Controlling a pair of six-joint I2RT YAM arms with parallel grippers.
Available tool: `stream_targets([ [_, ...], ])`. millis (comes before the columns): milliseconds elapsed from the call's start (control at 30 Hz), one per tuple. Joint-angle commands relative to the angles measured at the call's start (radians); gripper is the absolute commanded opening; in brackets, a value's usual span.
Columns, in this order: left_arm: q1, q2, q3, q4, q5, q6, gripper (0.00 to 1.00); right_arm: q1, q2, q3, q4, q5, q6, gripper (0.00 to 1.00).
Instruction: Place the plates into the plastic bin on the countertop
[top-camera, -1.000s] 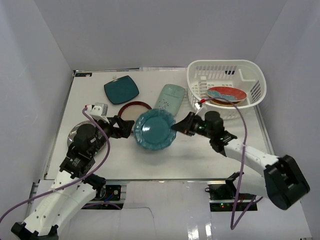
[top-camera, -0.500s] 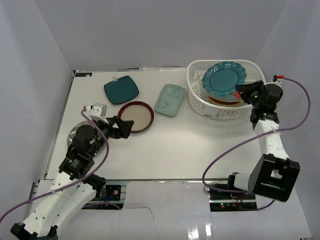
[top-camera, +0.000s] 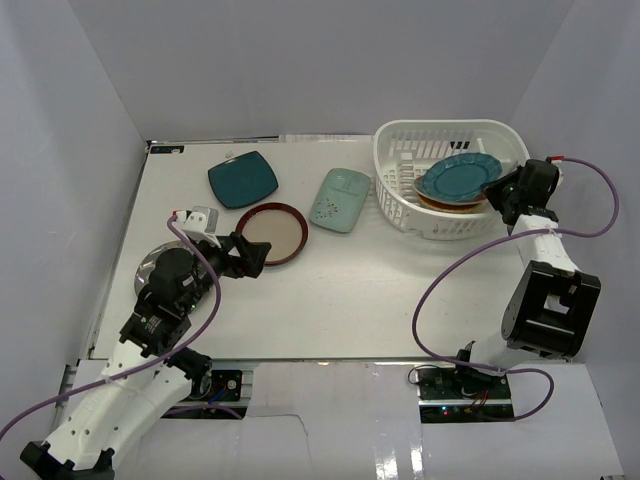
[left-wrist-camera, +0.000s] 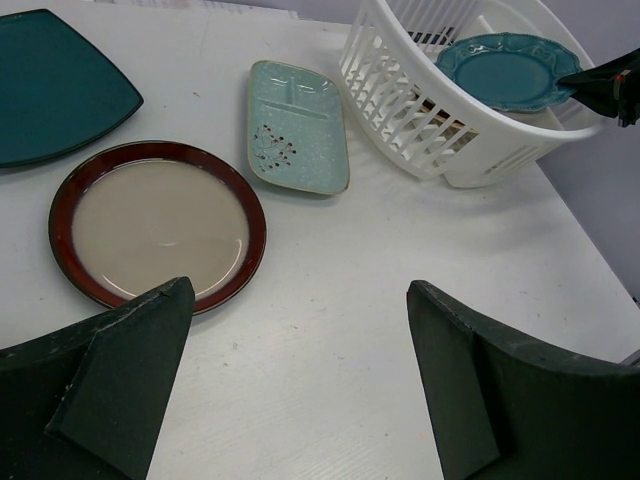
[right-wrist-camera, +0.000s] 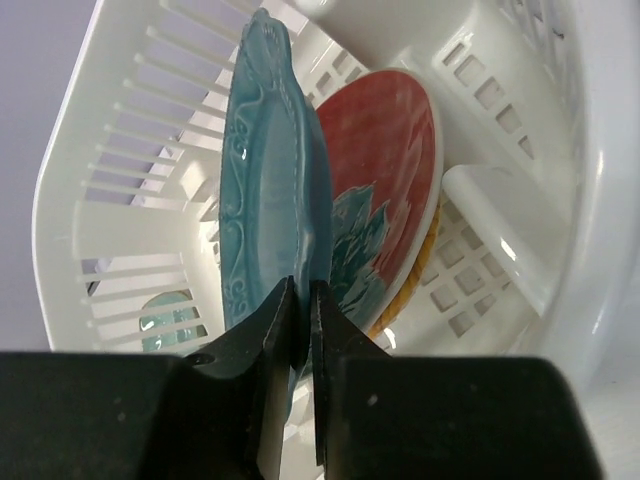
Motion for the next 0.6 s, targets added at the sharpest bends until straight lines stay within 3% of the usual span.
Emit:
stream_targets([
  [0,-0.005,0.0,0.023,-0.002,0.019,-0.001,0.98,-0.007,-0.075,0.033,0.094,0.049,-0.041,0.15],
  [167,-0.005,-0.001,0.021,0.0,0.019,-0.001,0.98,-0.007,-0.115,0.011,0.056,0.049,-0.085,0.45],
  [233,-0.007,-0.003,0.023,0.0,0.021,-0.003,0.98,-0.007,-0.126,0.01,0.039,0.048,-0.102,0.5],
  [433,-0.007,0.002,0.02,0.001,0.019,-0.006,0.98,-0.007,-0.237,-0.074,0.051,0.054,-0.121,0.53],
  [567,-0.005,0.023,0.02,0.001,0.025,-0.016,0.98,0.059,-0.339,-0.143,0.101,0.003,-0.144,0.52],
])
